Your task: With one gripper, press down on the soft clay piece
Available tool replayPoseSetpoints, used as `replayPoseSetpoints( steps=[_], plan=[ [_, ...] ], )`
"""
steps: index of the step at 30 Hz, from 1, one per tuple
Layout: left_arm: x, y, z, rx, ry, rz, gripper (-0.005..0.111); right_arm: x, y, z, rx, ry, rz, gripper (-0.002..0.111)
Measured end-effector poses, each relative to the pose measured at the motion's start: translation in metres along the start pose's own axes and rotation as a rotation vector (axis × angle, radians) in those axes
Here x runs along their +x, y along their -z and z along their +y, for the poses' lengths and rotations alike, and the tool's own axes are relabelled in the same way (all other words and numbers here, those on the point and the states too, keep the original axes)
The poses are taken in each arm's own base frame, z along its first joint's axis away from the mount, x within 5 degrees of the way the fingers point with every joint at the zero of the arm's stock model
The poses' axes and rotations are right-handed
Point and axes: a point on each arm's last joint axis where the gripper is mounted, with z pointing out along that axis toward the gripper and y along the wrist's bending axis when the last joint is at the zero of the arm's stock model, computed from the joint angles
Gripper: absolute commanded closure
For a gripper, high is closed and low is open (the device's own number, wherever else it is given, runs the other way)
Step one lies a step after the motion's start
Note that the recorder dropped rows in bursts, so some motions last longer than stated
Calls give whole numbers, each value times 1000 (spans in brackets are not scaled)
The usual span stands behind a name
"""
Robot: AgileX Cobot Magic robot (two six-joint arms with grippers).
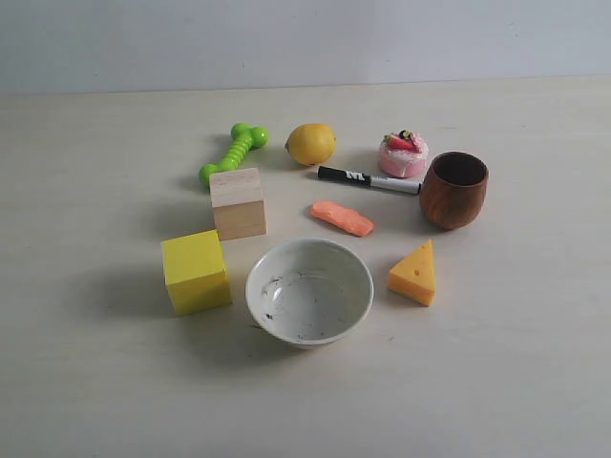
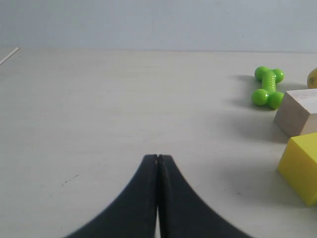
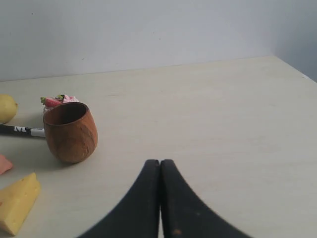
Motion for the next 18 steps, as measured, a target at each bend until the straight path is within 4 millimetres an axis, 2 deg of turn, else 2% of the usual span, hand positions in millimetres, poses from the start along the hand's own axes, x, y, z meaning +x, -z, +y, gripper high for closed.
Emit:
replayPoseSetpoints(
  steps=[5, 12, 18],
  plan=[
    [0, 0, 0, 0, 0, 0, 107, -3, 0, 0, 4, -2, -30, 107],
    [0, 0, 0, 0, 0, 0, 107, -22, 3, -3, 34, -4, -241, 107],
    [0, 0, 0, 0, 0, 0, 107, -25, 4, -4, 40, -6, -282, 107]
  ],
)
